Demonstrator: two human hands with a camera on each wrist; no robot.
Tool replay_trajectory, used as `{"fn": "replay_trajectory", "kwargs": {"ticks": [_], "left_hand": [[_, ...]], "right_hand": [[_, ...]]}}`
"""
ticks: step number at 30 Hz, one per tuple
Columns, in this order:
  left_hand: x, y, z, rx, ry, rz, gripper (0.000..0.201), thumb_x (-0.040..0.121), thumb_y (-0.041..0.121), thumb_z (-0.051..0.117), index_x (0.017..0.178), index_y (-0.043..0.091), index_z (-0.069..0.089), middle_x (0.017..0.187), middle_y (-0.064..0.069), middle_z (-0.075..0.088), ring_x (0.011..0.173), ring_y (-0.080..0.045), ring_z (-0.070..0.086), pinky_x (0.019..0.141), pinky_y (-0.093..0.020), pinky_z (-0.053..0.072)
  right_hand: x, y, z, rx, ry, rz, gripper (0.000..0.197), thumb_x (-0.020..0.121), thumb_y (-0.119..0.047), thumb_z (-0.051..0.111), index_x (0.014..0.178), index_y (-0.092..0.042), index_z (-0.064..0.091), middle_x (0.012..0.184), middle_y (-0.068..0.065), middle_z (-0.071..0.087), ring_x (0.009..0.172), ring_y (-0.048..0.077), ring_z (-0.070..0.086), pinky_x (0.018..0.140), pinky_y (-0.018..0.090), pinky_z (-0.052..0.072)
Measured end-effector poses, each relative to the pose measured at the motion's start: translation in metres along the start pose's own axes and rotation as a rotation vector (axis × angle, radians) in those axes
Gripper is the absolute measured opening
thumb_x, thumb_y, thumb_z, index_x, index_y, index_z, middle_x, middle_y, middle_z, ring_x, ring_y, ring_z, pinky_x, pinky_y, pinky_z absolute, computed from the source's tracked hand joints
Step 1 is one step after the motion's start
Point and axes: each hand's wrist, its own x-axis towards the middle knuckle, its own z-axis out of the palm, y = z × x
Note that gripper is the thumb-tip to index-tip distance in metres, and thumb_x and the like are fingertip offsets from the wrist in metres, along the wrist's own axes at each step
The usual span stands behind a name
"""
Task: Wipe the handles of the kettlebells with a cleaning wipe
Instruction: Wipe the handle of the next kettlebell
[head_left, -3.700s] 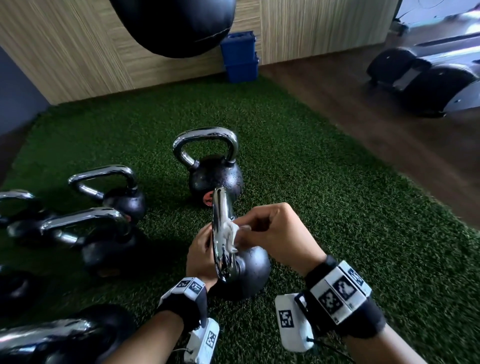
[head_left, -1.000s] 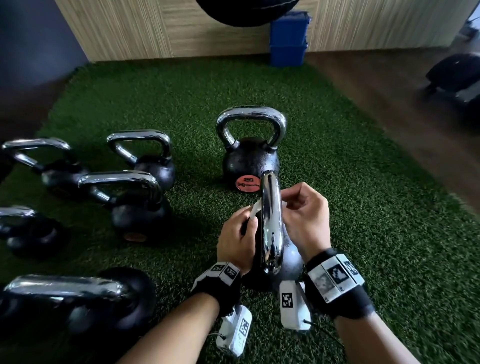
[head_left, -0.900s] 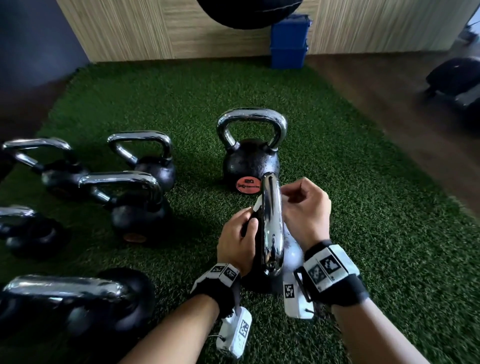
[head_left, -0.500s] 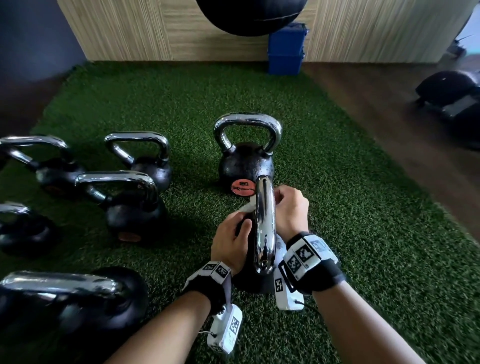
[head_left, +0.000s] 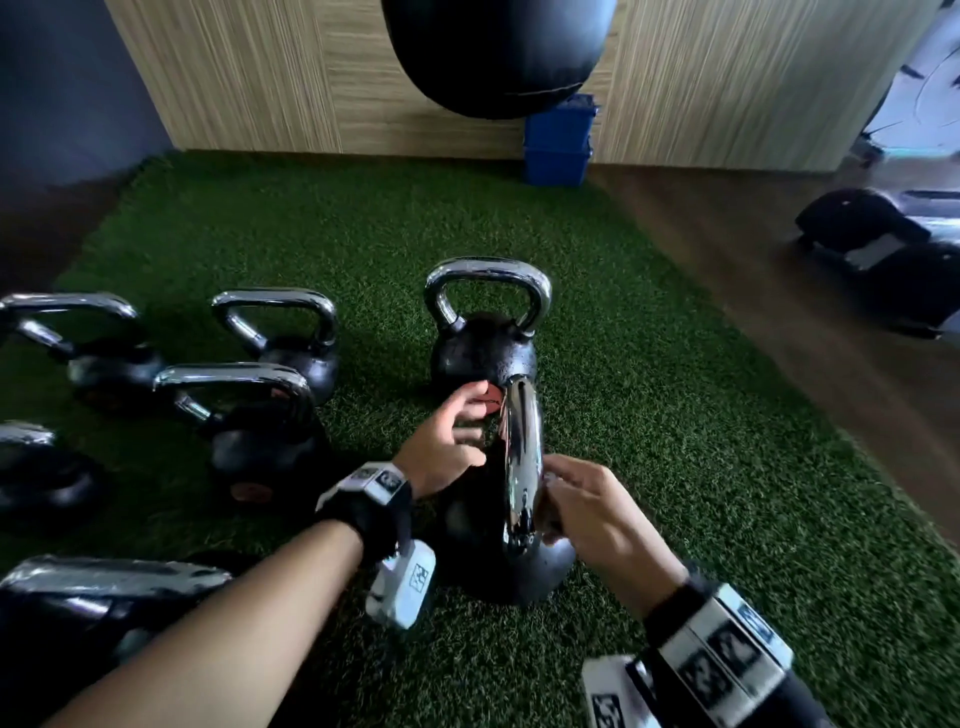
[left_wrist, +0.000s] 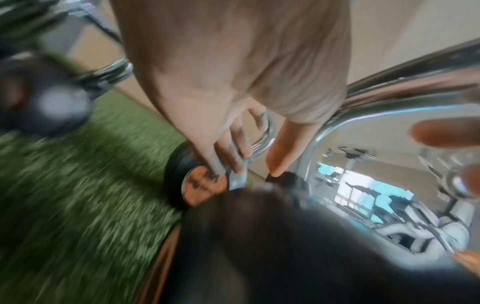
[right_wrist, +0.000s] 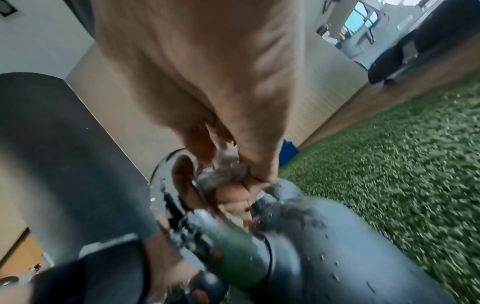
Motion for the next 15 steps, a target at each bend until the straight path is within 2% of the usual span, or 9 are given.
{"fn": "replay_trajectory", "kwargs": {"ticks": [1, 3, 5, 6, 7, 8, 10, 13, 15], "left_hand": [[0.005, 0.012, -0.005, 0.111, 0.006, 0.1, 0.089, 0.075, 0.0, 0.065, 0.149, 0.04, 0.036, 0.147, -0.002, 0.05, 0.121, -0.018, 0.059, 0.098, -0.033, 0.056], [0.019, 0.041, -0.007, 0.275, -0.015, 0.315, 0.099, 0.078, -0.013, 0.058, 0.155, 0.042, 0.03, 0.152, -0.001, 0.045, 0.126, -0.014, 0.058, 0.098, -0.026, 0.055], [0.034, 0.066, -0.005, 0.457, -0.1, 0.541, 0.092, 0.082, -0.017, 0.052, 0.153, 0.039, 0.038, 0.152, -0.003, 0.047, 0.132, -0.007, 0.051, 0.112, -0.021, 0.041], [0.04, 0.074, -0.006, 0.547, -0.171, 0.604, 0.08, 0.085, -0.014, 0.051, 0.145, 0.039, 0.05, 0.148, -0.004, 0.053, 0.131, -0.007, 0.051, 0.115, -0.022, 0.036], [0.044, 0.079, -0.007, 0.616, -0.236, 0.604, 0.064, 0.088, -0.007, 0.054, 0.13, 0.04, 0.064, 0.137, -0.004, 0.063, 0.124, -0.008, 0.058, 0.112, -0.026, 0.041], [0.045, 0.081, -0.009, 0.657, -0.273, 0.564, 0.044, 0.089, 0.002, 0.058, 0.109, 0.039, 0.072, 0.116, 0.002, 0.073, 0.107, -0.005, 0.067, 0.1, -0.029, 0.05], [0.047, 0.078, -0.009, 0.664, -0.263, 0.526, 0.022, 0.084, 0.01, 0.069, 0.082, 0.032, 0.067, 0.077, 0.018, 0.07, 0.072, 0.007, 0.063, 0.071, -0.02, 0.048], [0.044, 0.072, -0.006, 0.577, -0.216, 0.491, 0.038, 0.079, 0.005, 0.077, 0.073, 0.038, 0.059, 0.071, 0.028, 0.065, 0.06, 0.009, 0.059, 0.06, -0.007, 0.042], [0.041, 0.071, -0.005, 0.535, -0.203, 0.447, 0.037, 0.08, 0.003, 0.076, 0.073, 0.036, 0.06, 0.069, 0.02, 0.067, 0.062, 0.003, 0.064, 0.061, -0.016, 0.05]], "right_hand": [[-0.007, -0.003, 0.0, 0.091, -0.009, -0.001, 0.042, 0.102, -0.012, 0.041, 0.072, -0.021, 0.069, 0.057, -0.01, 0.052, 0.053, 0.011, 0.046, 0.053, 0.022, 0.041], [-0.019, -0.013, -0.003, 0.04, 0.002, -0.037, 0.041, 0.099, -0.036, 0.045, 0.075, -0.011, 0.069, 0.061, -0.01, 0.052, 0.058, 0.009, 0.046, 0.058, 0.022, 0.04], [-0.025, -0.022, -0.001, -0.176, -0.009, -0.098, 0.051, 0.086, -0.06, 0.06, 0.086, -0.01, 0.069, 0.07, -0.013, 0.065, 0.061, 0.006, 0.056, 0.06, 0.018, 0.043], [-0.025, -0.025, 0.002, -0.291, -0.002, -0.115, 0.056, 0.076, -0.068, 0.07, 0.089, -0.014, 0.07, 0.078, -0.014, 0.07, 0.066, 0.003, 0.062, 0.061, 0.016, 0.045], [-0.024, -0.028, 0.004, -0.403, 0.032, -0.105, 0.059, 0.066, -0.072, 0.076, 0.092, -0.019, 0.07, 0.086, -0.012, 0.072, 0.074, 0.001, 0.065, 0.062, 0.013, 0.045], [-0.021, -0.029, 0.008, -0.492, 0.077, -0.099, 0.062, 0.059, -0.073, 0.08, 0.094, -0.023, 0.069, 0.091, -0.012, 0.07, 0.079, 0.001, 0.064, 0.062, 0.01, 0.044], [-0.018, -0.029, 0.013, -0.603, 0.169, -0.109, 0.063, 0.052, -0.074, 0.078, 0.092, -0.027, 0.065, 0.091, -0.013, 0.065, 0.078, -0.003, 0.058, 0.057, 0.008, 0.04], [-0.016, -0.025, 0.015, -0.577, 0.224, -0.196, 0.046, 0.048, -0.069, 0.069, 0.071, -0.031, 0.056, 0.076, -0.014, 0.06, 0.069, -0.009, 0.056, 0.059, 0.004, 0.04], [-0.018, -0.022, 0.014, -0.547, 0.217, -0.232, 0.038, 0.051, -0.061, 0.073, 0.064, -0.032, 0.051, 0.069, -0.014, 0.057, 0.07, -0.016, 0.053, 0.058, 0.003, 0.04]]}}
